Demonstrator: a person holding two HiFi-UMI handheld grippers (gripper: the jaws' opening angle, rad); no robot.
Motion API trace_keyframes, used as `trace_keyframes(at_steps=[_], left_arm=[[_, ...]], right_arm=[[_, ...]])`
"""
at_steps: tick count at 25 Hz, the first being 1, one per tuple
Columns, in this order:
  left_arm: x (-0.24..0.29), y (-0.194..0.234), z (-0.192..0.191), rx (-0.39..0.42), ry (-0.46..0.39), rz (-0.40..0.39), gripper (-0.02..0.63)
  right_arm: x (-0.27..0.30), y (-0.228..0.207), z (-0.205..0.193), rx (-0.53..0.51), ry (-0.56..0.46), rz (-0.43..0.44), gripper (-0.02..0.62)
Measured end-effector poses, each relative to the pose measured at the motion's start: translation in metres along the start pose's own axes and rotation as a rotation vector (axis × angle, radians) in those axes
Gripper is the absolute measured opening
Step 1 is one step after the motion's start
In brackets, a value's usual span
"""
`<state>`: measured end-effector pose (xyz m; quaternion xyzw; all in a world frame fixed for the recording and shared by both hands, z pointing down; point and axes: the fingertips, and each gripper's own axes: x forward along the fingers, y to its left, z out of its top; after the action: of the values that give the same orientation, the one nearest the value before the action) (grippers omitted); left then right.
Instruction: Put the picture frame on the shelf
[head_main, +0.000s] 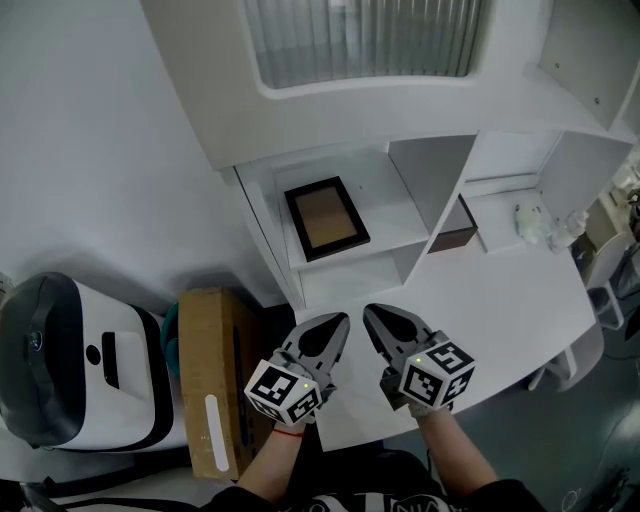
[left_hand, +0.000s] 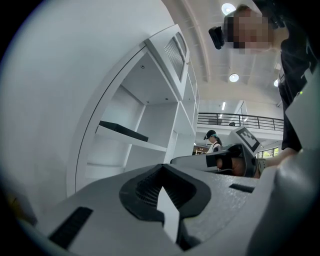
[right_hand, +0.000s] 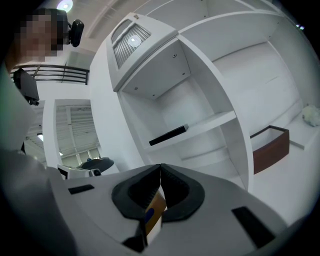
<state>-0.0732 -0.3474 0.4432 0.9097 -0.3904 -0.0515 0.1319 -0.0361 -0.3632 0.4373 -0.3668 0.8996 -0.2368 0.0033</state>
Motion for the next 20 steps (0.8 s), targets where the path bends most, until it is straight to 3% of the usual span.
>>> trace_keyframes(at_steps=[20], left_arm=[[-0.027, -0.045, -0.018, 0.008, 0.008, 0.049, 0.003]], right_arm=[[-0.047, 0.021, -0.026, 0.014, 0.017, 0.061, 0.006]])
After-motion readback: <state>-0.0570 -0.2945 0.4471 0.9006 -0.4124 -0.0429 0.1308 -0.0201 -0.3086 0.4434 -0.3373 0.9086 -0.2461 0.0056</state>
